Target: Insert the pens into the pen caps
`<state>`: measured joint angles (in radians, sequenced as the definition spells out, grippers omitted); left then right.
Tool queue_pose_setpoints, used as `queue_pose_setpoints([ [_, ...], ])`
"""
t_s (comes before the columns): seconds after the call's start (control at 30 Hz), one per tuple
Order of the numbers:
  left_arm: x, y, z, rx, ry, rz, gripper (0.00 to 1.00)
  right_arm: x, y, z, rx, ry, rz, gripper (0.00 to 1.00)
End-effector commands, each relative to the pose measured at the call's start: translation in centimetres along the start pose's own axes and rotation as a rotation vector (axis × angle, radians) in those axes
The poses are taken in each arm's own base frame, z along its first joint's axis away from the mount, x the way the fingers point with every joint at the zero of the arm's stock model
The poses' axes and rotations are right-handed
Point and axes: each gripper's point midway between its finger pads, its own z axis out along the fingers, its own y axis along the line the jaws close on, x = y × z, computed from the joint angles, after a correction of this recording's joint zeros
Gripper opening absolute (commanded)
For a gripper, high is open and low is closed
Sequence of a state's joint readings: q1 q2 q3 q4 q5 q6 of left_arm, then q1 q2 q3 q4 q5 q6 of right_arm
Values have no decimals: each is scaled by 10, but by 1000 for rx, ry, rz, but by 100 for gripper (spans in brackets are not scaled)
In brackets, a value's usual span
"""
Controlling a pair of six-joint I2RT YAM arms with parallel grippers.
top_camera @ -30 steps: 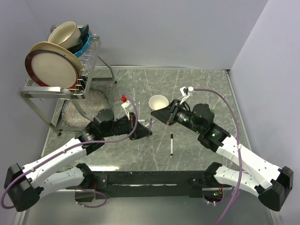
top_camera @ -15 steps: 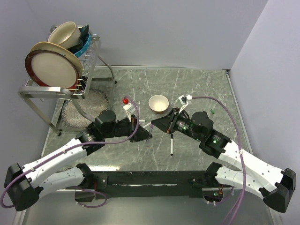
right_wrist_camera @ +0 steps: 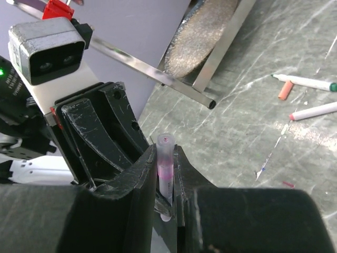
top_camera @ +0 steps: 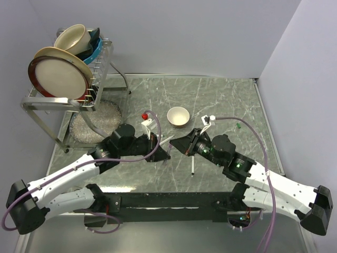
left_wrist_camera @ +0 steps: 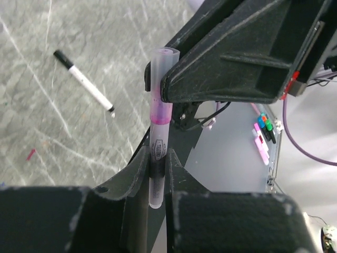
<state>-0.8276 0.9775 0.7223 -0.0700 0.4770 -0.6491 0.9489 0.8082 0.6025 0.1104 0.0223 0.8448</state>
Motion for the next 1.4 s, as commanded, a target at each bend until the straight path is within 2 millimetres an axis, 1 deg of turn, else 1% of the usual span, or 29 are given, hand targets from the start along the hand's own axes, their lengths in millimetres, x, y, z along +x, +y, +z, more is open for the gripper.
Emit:
queue_pose_setpoints([
  [0.0, -93, -7, -9, -67, -318, 96, 1, 70, 14, -18, -99, 238, 77, 0],
  [0.03, -96, -9, -10, -46, -324, 98, 1, 75, 16, -19, -114, 248, 90, 0],
  [0.07, -98, -7, -10, -40, -325, 76, 1, 78, 17, -18, -113, 246, 117, 0],
  [0.1, -103, -2, -12, -45, -337, 66, 1, 87, 22, -20, -135, 263, 120, 0],
  [0.17, -110, -4, -12, -40, -343, 76, 1, 94, 24, -18, -131, 277, 115, 0],
  [0.23, -116, -5, -14, -63, -343, 87, 1, 102, 27, -19, -133, 303, 97, 0],
  [0.27, -124, -9, -17, -63, -364, 99, 1, 104, 28, -19, -133, 307, 92, 0],
  [0.37, -134, -11, -21, -63, -372, 117, 1, 107, 32, -20, -152, 324, 74, 0],
  [0.43, -138, -13, -21, -47, -375, 117, 1, 109, 37, -23, -184, 334, 65, 0],
  [0.47, -141, -17, -23, -31, -379, 115, 1, 113, 37, -25, -203, 344, 59, 0],
  [0.5, -143, -19, -23, -26, -384, 119, 1, 109, 49, -26, -268, 328, 64, 0],
  [0.53, -143, -19, -23, -26, -386, 118, 1, 113, 56, -31, -316, 352, 68, 0],
  [0.57, -146, -20, -25, -27, -390, 124, 1, 117, 55, -32, -328, 363, 76, 0],
  [0.6, -147, -19, -26, -28, -391, 122, 1, 114, 63, -34, -372, 357, 78, 0],
  [0.63, -149, -20, -28, -22, -397, 122, 1, 116, 68, -37, -401, 372, 77, 0],
  [0.7, -149, -15, -30, -22, -400, 104, 1, 116, 70, -38, -411, 378, 83, 0],
  [0.73, -149, -15, -32, -12, -400, 109, 1, 117, 73, -39, -427, 383, 79, 0],
  [0.77, -151, -13, -36, -8, -409, 102, 1, 123, 74, -42, -448, 411, 71, 0],
  [0.8, -153, -13, -38, -2, -415, 101, 1, 121, 77, -44, -473, 404, 66, 0],
  [0.87, -154, -10, -44, -13, -415, 116, 1, 125, 75, -49, -500, 413, 46, 0],
  [1.0, -150, -12, -50, 2, -403, 127, 1, 118, 73, -51, -500, 370, -18, 0],
  [1.07, -149, -20, -50, 38, -388, 141, 1, 111, 73, -46, -458, 356, -34, 0],
  [1.13, -146, -24, -50, 59, -377, 156, 1, 102, 72, -37, -401, 319, -30, 0],
  [1.17, -145, -23, -50, 56, -372, 159, 1, 94, 77, -34, -387, 295, -21, 0],
  [1.2, -143, -23, -50, 58, -369, 166, 1, 86, 77, -30, -366, 257, -10, 0],
  [1.27, -141, -23, -50, 57, -363, 176, 1, 73, 85, -27, -367, 211, 15, 0],
  [1.3, -140, -24, -51, 61, -365, 180, 1, 66, 83, -22, -341, 177, 21, 0],
  [1.33, -139, -26, -53, 68, -366, 184, 1, 64, 82, -20, -326, 166, 24, 0],
  [1.37, -139, -27, -53, 74, -364, 184, 1, 58, 87, -18, -320, 155, 25, 0],
])
